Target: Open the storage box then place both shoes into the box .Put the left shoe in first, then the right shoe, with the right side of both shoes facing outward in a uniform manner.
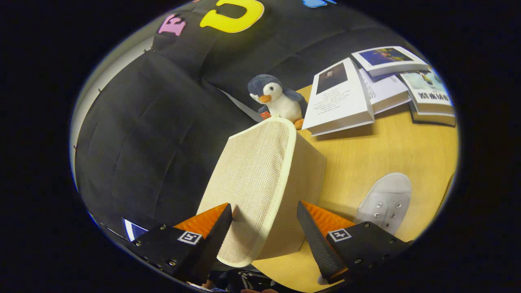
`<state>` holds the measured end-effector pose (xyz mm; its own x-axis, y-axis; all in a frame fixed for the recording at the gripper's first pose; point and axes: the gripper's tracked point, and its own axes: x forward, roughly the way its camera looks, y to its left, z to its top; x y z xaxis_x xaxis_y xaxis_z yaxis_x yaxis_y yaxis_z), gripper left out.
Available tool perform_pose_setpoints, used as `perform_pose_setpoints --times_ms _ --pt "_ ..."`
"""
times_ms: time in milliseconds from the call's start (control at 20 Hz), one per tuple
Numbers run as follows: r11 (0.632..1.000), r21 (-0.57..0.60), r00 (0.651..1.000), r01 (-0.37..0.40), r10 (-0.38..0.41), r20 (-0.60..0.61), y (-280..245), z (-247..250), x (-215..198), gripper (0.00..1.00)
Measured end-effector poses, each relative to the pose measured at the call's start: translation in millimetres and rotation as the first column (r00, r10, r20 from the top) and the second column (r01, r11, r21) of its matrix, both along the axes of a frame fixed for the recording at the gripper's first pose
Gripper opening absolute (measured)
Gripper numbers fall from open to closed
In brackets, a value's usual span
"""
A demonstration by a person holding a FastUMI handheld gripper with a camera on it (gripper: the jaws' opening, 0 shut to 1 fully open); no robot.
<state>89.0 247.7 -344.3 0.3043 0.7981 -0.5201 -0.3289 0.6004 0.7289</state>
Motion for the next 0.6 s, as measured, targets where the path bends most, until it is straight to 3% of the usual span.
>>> perform_pose_setpoints --times_ms 50,250,300,400,450,600 --pt "1.000 0.011 1.000 0.001 -0.001 -0.021 2 1 0 0.95" --pt "0.998 0.056 0.999 -0.011 0.013 -0.039 7 20 -3 0.66" --pt "0.998 0.062 0.999 0.013 -0.010 -0.042 6 25 1 0.41" --pt "0.995 0.100 0.995 0.031 -0.022 -0.096 12 34 1 0.16" --pt "0.992 0.123 0.994 0.033 -0.019 -0.110 12 45 2 0.11" --pt "0.992 0.126 0.998 0.011 -0.002 -0.070 18 69 2 0.10"
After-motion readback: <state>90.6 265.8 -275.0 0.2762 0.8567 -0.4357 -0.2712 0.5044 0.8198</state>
